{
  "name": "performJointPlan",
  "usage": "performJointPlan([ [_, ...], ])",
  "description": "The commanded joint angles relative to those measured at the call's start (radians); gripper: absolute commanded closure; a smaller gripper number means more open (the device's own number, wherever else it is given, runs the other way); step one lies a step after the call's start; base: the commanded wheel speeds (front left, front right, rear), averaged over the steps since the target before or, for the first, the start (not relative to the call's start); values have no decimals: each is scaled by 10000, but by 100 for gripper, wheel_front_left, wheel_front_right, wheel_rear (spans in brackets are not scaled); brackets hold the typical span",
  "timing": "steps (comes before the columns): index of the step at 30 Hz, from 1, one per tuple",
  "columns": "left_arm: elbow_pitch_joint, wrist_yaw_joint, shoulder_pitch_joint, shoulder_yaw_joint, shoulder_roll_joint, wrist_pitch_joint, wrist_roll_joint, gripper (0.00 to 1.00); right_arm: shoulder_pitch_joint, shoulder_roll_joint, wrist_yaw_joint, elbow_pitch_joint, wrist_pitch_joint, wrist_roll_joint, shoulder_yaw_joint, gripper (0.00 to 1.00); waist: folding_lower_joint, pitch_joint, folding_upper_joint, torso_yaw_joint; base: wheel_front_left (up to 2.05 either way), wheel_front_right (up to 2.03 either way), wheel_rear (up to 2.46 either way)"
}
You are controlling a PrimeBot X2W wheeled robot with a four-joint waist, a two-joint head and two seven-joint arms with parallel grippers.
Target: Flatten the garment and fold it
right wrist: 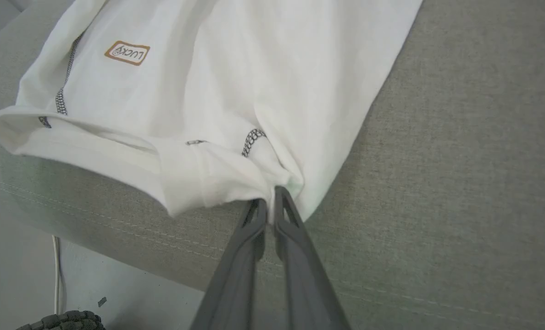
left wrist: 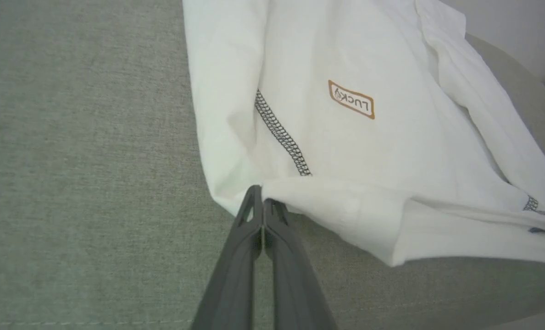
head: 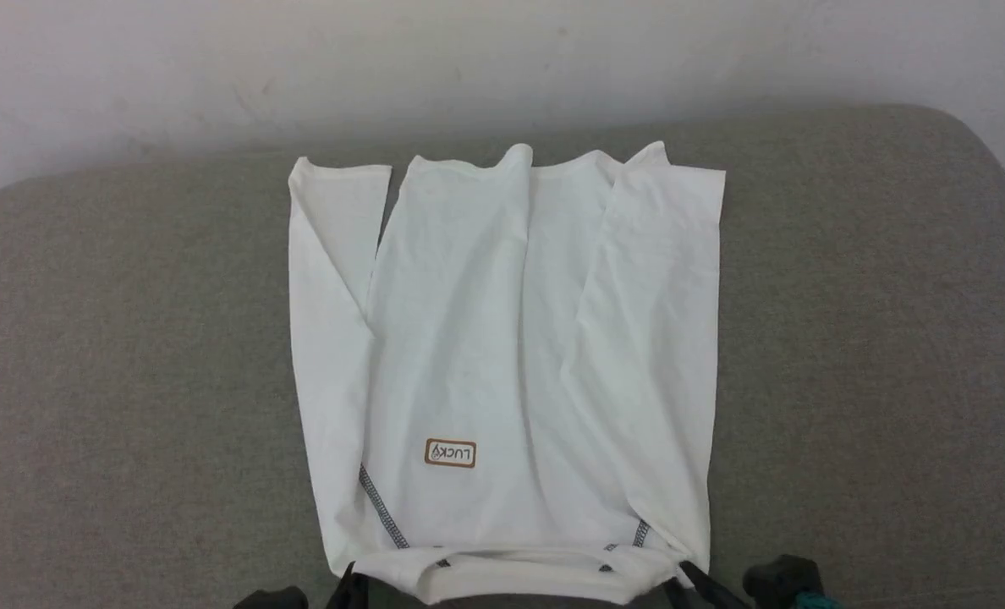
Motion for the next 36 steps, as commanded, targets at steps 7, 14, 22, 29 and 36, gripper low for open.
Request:
performJointPlan([
  [7,5,28,-307,11,-96,-679,-267,0,179,-167,-21,-714,-1046,491,201,0,-1,-275,0,96,0,0,0],
  [14,-1116,202,-278,468,46,-1124,-334,0,740,-20,-21,-2378,-2305,310,-595,0,-1,-512,0,-24,0,0,0],
  [22,-1498,119,-1267,1000,368,-1288,-453,0,326,205,-21,-3305,-2352,231,-2061,0,-1,-310,0,-240,0,0,0],
  [29,-1011,-181,-3422,1452,753,-1321,-730,0,-982,222,-21,-3436,-2507,695,-2710,0,-1,938,0,-611,0,0,0],
  [36,246,-748,-6647,1453,1519,-561,-864,0,-2413,224,-21,-3296,-2676,1042,-2814,0,-1,2541,0,-882,0,0,0],
])
